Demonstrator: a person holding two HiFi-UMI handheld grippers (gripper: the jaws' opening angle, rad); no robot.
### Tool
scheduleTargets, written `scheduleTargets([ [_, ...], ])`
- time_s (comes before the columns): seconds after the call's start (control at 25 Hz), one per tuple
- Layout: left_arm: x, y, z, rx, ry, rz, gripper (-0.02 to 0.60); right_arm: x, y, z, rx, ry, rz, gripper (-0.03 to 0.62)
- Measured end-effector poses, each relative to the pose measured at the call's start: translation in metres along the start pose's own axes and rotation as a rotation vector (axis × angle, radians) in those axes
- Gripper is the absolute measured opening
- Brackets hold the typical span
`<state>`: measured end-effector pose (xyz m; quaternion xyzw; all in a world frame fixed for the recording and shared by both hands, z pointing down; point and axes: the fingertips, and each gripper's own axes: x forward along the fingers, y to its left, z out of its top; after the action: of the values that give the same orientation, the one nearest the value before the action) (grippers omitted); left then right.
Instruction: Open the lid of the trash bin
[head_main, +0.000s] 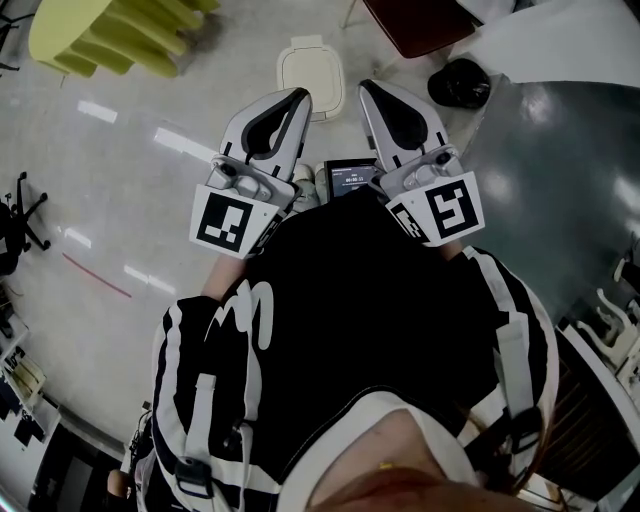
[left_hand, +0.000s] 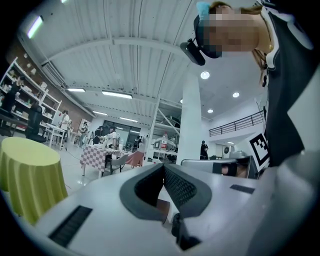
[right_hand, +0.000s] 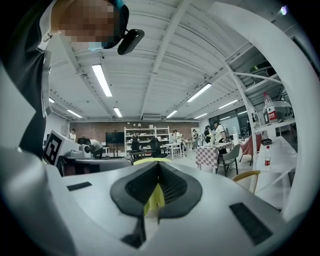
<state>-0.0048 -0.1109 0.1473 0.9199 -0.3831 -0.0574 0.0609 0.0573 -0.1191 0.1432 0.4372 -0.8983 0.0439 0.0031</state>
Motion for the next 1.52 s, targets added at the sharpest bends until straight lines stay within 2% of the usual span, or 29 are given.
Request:
scheduleTargets([
  [1.04,-0.006,0.022,-0.050,-0.048,0.090,0.102,0.008,0.014,0.000,-0.043,0.010,0.099,0.066,0.009],
  [1.52,-0.005,0.026,-0.087,-0.076,0.176,0.096,0.008,0.021,-0.002,-0.074,0.026,0.166,0.073,0.009],
])
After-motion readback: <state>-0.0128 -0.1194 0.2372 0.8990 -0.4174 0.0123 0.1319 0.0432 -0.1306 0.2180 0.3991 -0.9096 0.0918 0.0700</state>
